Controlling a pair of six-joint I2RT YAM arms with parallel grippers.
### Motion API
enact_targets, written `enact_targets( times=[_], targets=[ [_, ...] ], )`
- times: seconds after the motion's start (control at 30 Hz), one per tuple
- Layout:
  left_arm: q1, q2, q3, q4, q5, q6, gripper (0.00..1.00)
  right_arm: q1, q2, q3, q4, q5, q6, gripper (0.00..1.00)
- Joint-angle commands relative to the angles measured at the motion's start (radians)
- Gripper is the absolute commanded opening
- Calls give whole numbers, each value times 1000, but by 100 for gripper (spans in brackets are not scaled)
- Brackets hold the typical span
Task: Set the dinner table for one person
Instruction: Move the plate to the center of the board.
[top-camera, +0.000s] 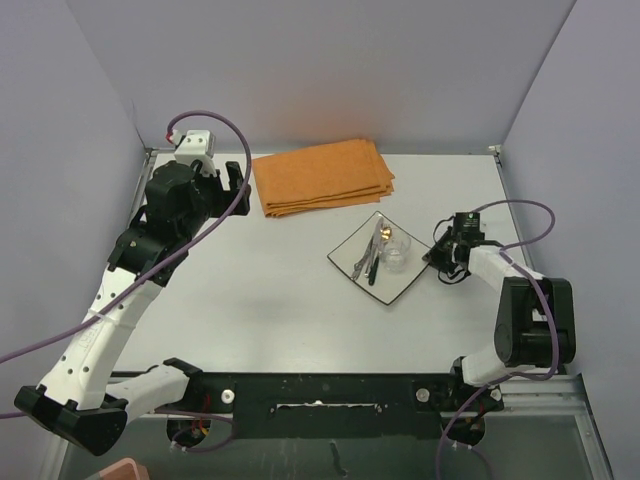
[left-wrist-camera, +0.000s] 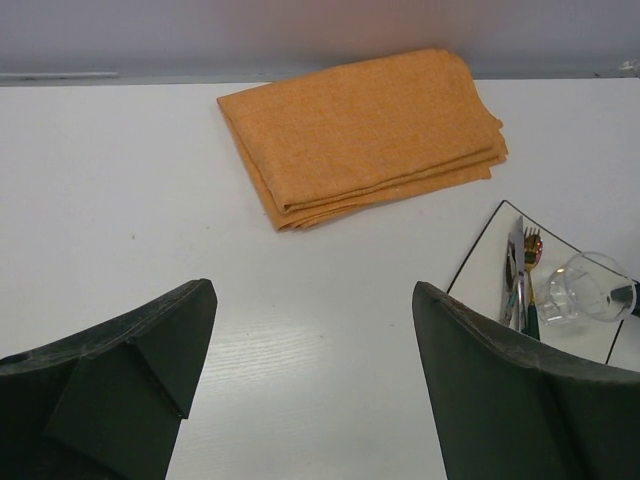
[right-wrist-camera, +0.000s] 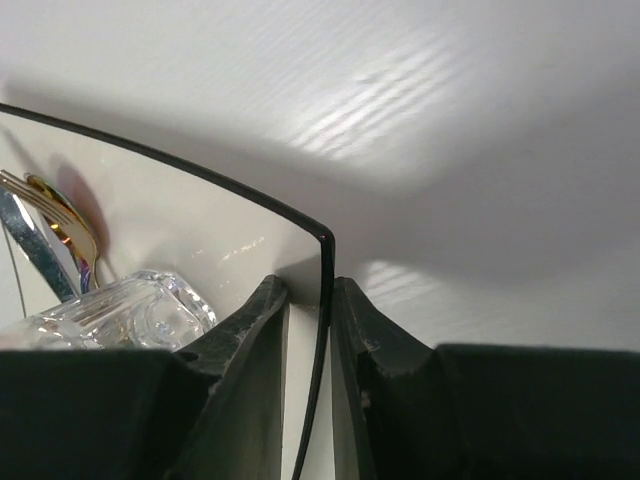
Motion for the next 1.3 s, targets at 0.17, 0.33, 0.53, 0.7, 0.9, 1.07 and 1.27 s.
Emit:
enact_targets(
  times=[0.17,0.33,0.53,0.7,0.9,1.07,1.27],
  targets=[
    [-2,-5,49,73,-11,24,79,-115,-57,72,-282,395,89,0],
    [-2,-1,53,82,-13,32,79,-168,-30,116,-399,460,165,0],
    [-2,15,59,90,-15,36,79,-177,-17,125,-384,440,165,0],
    [-2,29,59,98,-10,30,80,-170,-17,151,-329,383,66,0],
    [-2,38,52,101,2,24,80,-118,-59,245,-323,414,-2,30],
    [-3,38,65,89,4,32,80,-55,-101,332,-313,461,-35,46],
    [-4,27,60,80,3,30,80,90,-129,430,-268,508,-148,48]
  ],
)
